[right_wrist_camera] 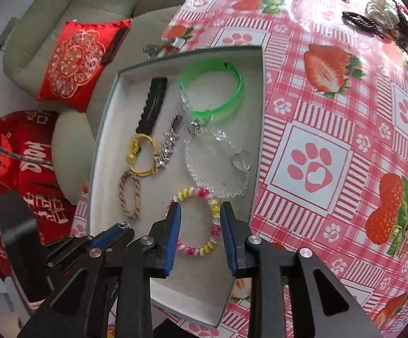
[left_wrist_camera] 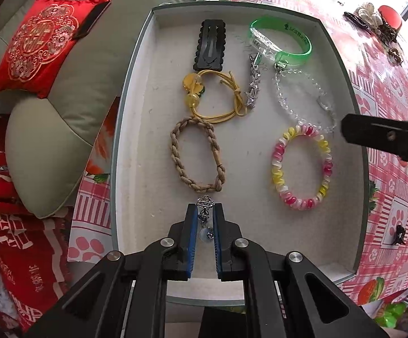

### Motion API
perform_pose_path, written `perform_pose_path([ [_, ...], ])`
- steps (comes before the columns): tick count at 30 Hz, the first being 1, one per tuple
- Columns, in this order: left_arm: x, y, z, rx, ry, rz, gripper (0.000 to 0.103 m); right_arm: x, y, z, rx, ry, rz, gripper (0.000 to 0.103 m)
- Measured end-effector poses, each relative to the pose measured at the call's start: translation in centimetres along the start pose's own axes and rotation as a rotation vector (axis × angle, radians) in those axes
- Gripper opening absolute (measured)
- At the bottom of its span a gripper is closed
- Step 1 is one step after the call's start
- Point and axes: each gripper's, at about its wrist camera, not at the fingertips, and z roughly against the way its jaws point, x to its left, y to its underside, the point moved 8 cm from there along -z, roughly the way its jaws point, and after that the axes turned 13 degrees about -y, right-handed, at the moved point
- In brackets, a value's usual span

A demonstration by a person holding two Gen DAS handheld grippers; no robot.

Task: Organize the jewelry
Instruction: 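Carry both items into the white tray and open both tools to release, then move both open tools back over the table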

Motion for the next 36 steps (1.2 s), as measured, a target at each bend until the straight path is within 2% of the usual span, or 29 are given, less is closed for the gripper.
perform_pose_path([
  [8,-0.1,-0.6,0.9,-0.005,-0.003,-0.013,0.017,0.0,0.6,3.1,-0.042,0.005,-0.028,0.032],
  [19,0.0,-0.9,1.6,0.001,0.002,-0.016,0.018,-1.4,2.4,5.3,-0.054,0.035,-0.076,0.032],
  [21,0.0,-0.9,1.9,0.005,0.005,-0.009,0.068,-1.7,2.8,5.8,-0.058,0.037,-0.088,0.032],
  [22,0.3,-0.9,2.3,-0.006,-0.01,0.007,0.103,-1.8,3.0,6.0,-0.058,0.038,-0.092,0.032],
  [24,0.4,-1.3,3.6,-0.054,-0.028,0.008,0.103,-2.2,3.5,6.4,-0.06,0.046,-0.104,0.033],
  [27,0.1,-1.6,4.5,-0.062,-0.032,-0.018,0.103,-2.9,4.4,7.2,-0.07,0.057,-0.13,0.04],
  [31,-0.5,-2.0,5.7,-0.088,-0.045,-0.051,0.103,-4.7,5.7,8.6,-0.085,0.081,-0.18,0.042],
  [32,-1.0,-2.0,6.0,-0.092,-0.042,-0.058,0.103,-5.2,6.0,9.0,-0.088,0.088,-0.193,0.046],
  [33,-1.3,-2.1,6.3,-0.097,-0.036,-0.068,0.103,-5.6,6.3,9.4,-0.091,0.092,-0.206,0.056],
  [35,-2.3,-1.9,6.8,-0.112,-0.029,-0.091,0.103,-6.8,7.1,10.3,-0.107,0.101,-0.243,0.068],
  [36,-2.5,-1.8,6.8,-0.12,-0.024,-0.104,0.103,-7.5,7.6,10.9,-0.117,0.111,-0.263,0.068],
])
